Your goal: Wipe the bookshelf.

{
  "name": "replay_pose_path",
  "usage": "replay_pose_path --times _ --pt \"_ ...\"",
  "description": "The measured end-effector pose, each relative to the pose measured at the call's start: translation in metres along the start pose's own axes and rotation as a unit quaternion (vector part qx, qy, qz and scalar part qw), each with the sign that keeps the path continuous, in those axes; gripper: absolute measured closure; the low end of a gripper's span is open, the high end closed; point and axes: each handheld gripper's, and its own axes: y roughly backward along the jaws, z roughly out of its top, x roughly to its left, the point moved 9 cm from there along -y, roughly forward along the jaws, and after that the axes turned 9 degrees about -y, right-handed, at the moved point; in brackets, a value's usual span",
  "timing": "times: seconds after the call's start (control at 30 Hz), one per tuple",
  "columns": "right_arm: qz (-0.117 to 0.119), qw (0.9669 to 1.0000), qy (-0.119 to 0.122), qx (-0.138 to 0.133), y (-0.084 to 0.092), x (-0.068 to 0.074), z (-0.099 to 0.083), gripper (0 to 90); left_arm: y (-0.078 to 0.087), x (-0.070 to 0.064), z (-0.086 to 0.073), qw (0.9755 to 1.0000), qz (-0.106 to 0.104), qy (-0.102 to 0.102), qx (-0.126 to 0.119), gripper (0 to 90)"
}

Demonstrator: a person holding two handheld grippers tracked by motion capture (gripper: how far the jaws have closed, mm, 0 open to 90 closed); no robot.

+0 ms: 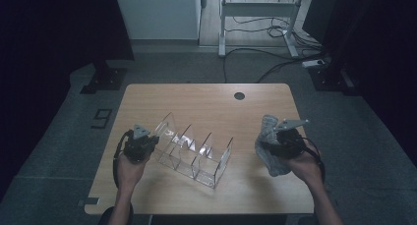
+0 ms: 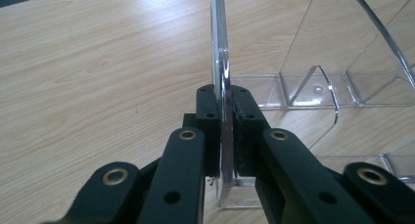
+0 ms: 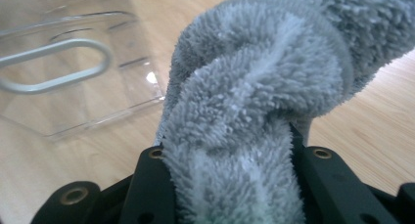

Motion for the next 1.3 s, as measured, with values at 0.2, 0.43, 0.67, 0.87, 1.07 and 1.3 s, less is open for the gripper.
replay_pose_path --times 0.2,0.43,0.67,0.87,1.07,1.3 --pt "-0.021 0.9994 -0.028 -0.006 0.005 -0.027 -0.006 63.1 0.0 0.0 0.0 1.0 -0.002 0.001 -0.001 84.0" --pt "-0.035 0.9985 -0.042 0.005 -0.006 -0.047 -0.02 62.3 0.0 0.0 0.0 1.0 -0.003 0.001 -0.001 84.0" --pt "-0.039 0.9969 -0.065 0.024 -0.031 -0.06 -0.043 61.7 0.0 0.0 0.0 1.0 -0.002 0.001 0.0 84.0" --pt "-0.032 0.9959 -0.073 0.044 -0.055 -0.062 -0.063 60.4 0.0 0.0 0.0 1.0 -0.003 0.0 0.001 84.0" --pt "-0.03 0.9945 -0.076 0.065 -0.073 -0.063 -0.078 56.7 0.0 0.0 0.0 1.0 -0.003 0.0 0.002 83.9" --pt "-0.027 0.9944 -0.073 0.072 -0.077 -0.064 -0.085 49.5 0.0 0.0 0.0 1.0 -0.003 -0.005 0.003 83.7"
